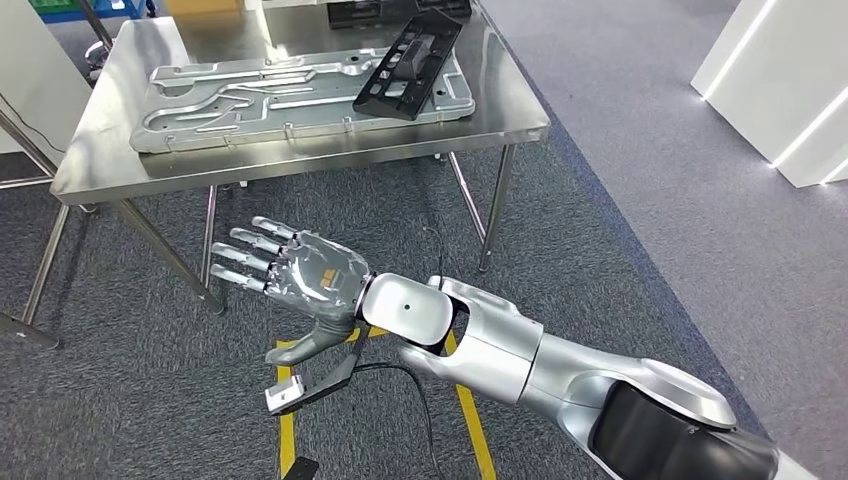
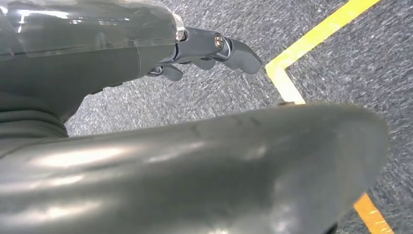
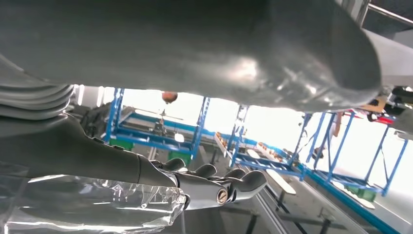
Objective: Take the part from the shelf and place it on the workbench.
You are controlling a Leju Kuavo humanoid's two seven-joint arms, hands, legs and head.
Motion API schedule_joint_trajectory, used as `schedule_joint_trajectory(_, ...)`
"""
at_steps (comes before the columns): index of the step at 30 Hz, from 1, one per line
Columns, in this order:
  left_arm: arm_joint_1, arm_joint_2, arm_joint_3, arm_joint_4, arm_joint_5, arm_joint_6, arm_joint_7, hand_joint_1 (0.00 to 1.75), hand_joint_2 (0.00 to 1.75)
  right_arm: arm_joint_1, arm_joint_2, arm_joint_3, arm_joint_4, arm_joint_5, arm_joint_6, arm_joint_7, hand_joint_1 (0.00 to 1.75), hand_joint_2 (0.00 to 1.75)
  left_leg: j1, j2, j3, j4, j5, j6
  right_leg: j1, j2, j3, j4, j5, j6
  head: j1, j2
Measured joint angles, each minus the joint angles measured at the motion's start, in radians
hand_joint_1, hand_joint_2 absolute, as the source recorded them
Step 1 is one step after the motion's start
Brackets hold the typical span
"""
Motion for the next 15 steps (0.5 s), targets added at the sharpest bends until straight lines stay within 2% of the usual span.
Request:
schedule_joint_trajectory(4,0.0,0.001,0.0,0.0,0.002,0.001,0.001,0.0,0.0,0.026,-0.004,-0.018,0.03,-0.004,-0.021,0.0,0.0,0.0,0.001,0.0,-0.003,-0.01,0.019,-0.005,0.001,0.0,-0.01,0.001,0.011,-0.006,0.0,0.0)
schedule_joint_trajectory(8,0.001,0.001,0.0,0.0,0.011,0.004,-0.003,0.0,0.0,0.072,-0.009,-0.064,0.062,-0.027,-0.053,-0.002,0.0,0.0,0.001,-0.001,-0.004,-0.014,0.024,-0.009,0.001,0.0,-0.012,0.002,0.013,-0.009,0.0,0.0)
schedule_joint_trajectory(15,0.004,0.002,0.001,0.0,0.037,0.021,-0.01,0.0,0.0,0.224,-0.017,-0.252,0.251,-0.155,-0.223,-0.092,0.0,0.0,0.001,-0.003,-0.005,-0.014,0.025,-0.01,0.001,-0.002,-0.013,0.002,0.013,-0.009,0.0,0.0)
